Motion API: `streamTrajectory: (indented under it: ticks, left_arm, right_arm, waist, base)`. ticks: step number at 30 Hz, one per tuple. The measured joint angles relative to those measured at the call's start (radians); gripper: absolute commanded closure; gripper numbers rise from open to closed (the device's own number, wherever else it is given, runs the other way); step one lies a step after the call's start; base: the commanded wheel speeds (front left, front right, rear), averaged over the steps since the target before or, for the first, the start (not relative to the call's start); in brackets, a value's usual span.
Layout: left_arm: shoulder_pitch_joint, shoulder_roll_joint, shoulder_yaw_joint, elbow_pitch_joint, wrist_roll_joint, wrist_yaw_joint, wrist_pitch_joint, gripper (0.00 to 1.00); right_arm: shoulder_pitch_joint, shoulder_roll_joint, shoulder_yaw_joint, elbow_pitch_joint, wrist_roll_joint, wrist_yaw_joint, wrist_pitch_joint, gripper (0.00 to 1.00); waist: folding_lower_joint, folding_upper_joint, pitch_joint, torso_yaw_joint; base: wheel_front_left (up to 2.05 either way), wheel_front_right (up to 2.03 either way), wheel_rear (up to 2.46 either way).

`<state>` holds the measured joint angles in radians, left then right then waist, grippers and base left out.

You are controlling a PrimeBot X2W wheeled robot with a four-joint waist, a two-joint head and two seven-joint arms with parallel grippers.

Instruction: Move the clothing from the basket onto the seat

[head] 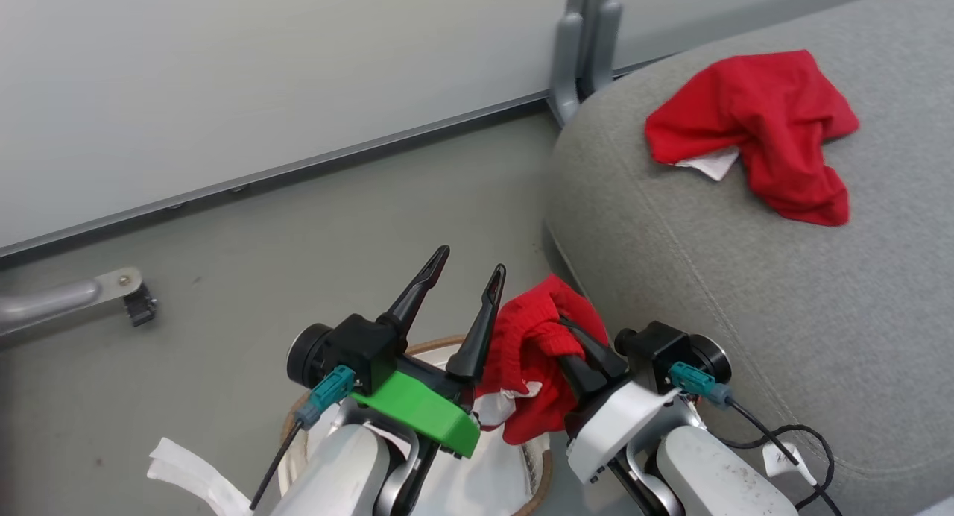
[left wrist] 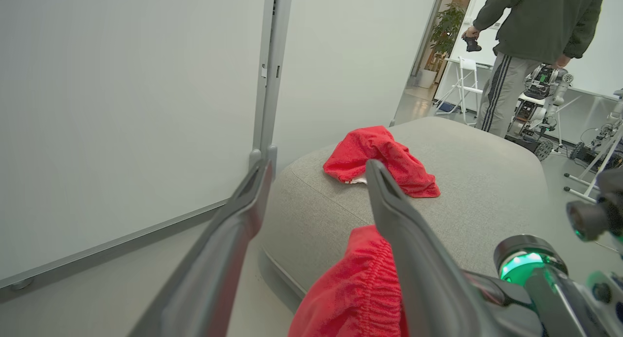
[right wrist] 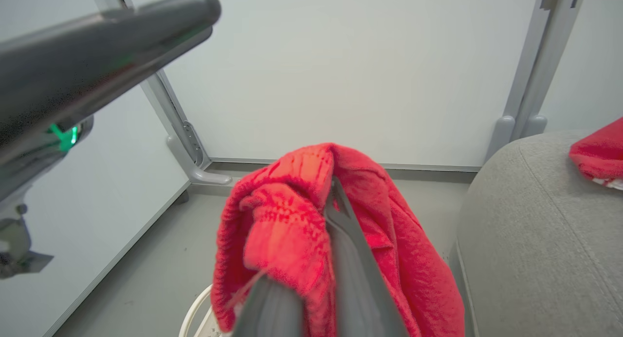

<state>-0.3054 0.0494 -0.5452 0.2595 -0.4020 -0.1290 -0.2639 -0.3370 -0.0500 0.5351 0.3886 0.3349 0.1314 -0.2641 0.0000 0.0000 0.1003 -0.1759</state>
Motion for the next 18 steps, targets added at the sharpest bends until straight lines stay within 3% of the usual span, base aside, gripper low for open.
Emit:
streamTrajectory:
  ticks: [10,18]
  left_arm:
    - [-0.013,0.001,-0.003,0.027,0.008,0.000,0.000,0.00]
    - [-0.033,0.003,-0.010,0.032,0.020,0.000,0.000,0.00]
  right_arm:
    - [0.018,-0.001,-0.039,-0.054,0.016,0.000,0.000,1.00]
    - [-0.011,-0.008,-0.073,-0.073,0.003,0.000,0.000,1.00]
  waist:
    - [0.0000,0.0000,0.025,-0.205]
    - [0.0000,0.0000,0.053,-0.325]
  base:
    - [0.00,0.00,0.00]
    - [0.00,0.00,0.00]
